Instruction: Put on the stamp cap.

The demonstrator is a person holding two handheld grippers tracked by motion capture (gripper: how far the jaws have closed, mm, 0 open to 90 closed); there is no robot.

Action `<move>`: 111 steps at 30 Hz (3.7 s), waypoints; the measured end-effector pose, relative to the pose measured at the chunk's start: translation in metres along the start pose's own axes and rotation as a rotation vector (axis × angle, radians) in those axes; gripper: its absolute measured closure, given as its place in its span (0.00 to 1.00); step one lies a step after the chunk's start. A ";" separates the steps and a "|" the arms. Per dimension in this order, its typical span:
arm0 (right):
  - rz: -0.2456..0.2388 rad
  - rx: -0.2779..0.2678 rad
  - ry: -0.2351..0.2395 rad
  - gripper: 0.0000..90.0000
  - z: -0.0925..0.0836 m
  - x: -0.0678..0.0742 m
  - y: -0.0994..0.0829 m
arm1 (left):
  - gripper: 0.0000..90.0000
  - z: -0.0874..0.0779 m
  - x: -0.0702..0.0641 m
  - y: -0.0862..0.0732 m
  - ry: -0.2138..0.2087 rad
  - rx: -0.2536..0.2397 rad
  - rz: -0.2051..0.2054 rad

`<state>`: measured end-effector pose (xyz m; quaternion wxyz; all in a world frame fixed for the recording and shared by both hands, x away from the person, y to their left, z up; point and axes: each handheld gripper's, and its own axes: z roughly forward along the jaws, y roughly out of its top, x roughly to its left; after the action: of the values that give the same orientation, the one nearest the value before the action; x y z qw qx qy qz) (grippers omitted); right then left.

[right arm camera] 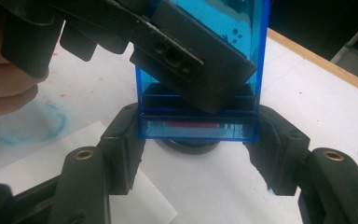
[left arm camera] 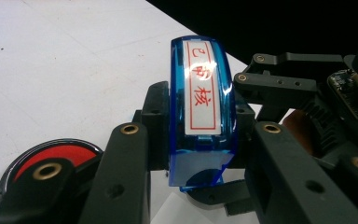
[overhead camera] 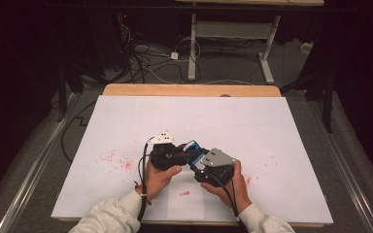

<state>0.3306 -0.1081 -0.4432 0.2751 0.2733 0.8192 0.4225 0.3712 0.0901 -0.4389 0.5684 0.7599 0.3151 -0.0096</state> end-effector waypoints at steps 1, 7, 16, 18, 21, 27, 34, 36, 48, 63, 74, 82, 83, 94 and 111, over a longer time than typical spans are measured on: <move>-0.001 -0.002 -0.002 0.45 0.000 0.000 0.000 | 0.75 -0.001 0.001 0.000 -0.006 -0.004 -0.004; -0.007 -0.023 -0.005 0.45 -0.001 0.000 0.000 | 0.75 -0.002 0.002 0.000 -0.028 -0.029 -0.029; -0.008 -0.039 -0.013 0.45 -0.002 0.000 -0.001 | 0.75 -0.002 0.002 -0.002 -0.043 -0.049 -0.047; -0.016 -0.036 -0.020 0.45 -0.003 0.001 -0.001 | 0.75 -0.002 0.003 -0.002 -0.035 -0.040 -0.048; -0.029 -0.042 -0.027 0.45 -0.003 0.002 -0.001 | 0.75 -0.001 0.002 -0.003 -0.034 -0.043 -0.048; -0.032 -0.049 -0.033 0.45 -0.003 0.003 -0.001 | 0.75 -0.001 0.000 -0.003 -0.023 -0.042 -0.032; -0.039 -0.089 -0.038 0.45 -0.005 0.003 -0.002 | 0.75 -0.003 0.005 -0.004 -0.078 -0.074 -0.081; -0.046 -0.094 -0.041 0.45 -0.006 0.004 -0.002 | 0.75 -0.003 0.006 -0.004 -0.089 -0.078 -0.099; -0.080 -0.095 -0.053 0.45 -0.005 0.005 -0.003 | 0.75 -0.001 0.007 -0.006 -0.103 -0.060 -0.122; -0.049 -0.133 -0.065 0.45 -0.005 0.006 -0.005 | 0.75 0.001 0.002 -0.011 -0.092 -0.115 -0.190; -0.078 -0.159 -0.068 0.45 -0.009 0.008 -0.006 | 0.70 0.002 -0.009 -0.005 -0.034 -0.063 -0.055; -0.086 -0.161 -0.071 0.45 -0.009 0.010 -0.007 | 0.60 -0.002 -0.008 -0.002 -0.031 -0.077 -0.029; -0.086 -0.159 -0.069 0.45 -0.008 0.010 -0.008 | 0.60 -0.002 -0.008 -0.002 -0.026 -0.076 -0.020; -0.095 -0.157 -0.075 0.45 -0.008 0.010 -0.009 | 0.75 -0.006 -0.009 -0.002 -0.017 -0.097 -0.004; -0.116 -0.220 -0.064 0.45 -0.011 0.009 -0.013 | 0.75 -0.007 0.004 -0.007 -0.154 -0.145 -0.127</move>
<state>0.3136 -0.1141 -0.4504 0.3534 0.2069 0.7732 0.4843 0.3682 0.0988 -0.4439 0.6428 0.6923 0.3178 -0.0811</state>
